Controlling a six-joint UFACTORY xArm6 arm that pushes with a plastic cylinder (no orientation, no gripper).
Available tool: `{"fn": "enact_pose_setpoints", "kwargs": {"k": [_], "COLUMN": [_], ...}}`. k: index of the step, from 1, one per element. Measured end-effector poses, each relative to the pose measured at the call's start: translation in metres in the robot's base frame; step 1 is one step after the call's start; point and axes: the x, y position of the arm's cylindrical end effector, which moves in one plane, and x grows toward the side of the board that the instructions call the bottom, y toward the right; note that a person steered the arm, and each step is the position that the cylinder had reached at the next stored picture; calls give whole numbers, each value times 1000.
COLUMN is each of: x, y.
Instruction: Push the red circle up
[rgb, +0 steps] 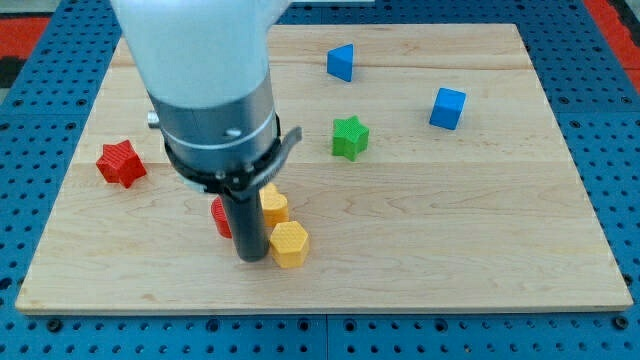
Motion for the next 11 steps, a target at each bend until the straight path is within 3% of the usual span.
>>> {"fn": "enact_pose_setpoints", "kwargs": {"k": [3, 4, 5, 7, 9, 11], "x": [-70, -63, -38, -48, -113, -144], "y": [23, 20, -16, -94, -95, -90]}}
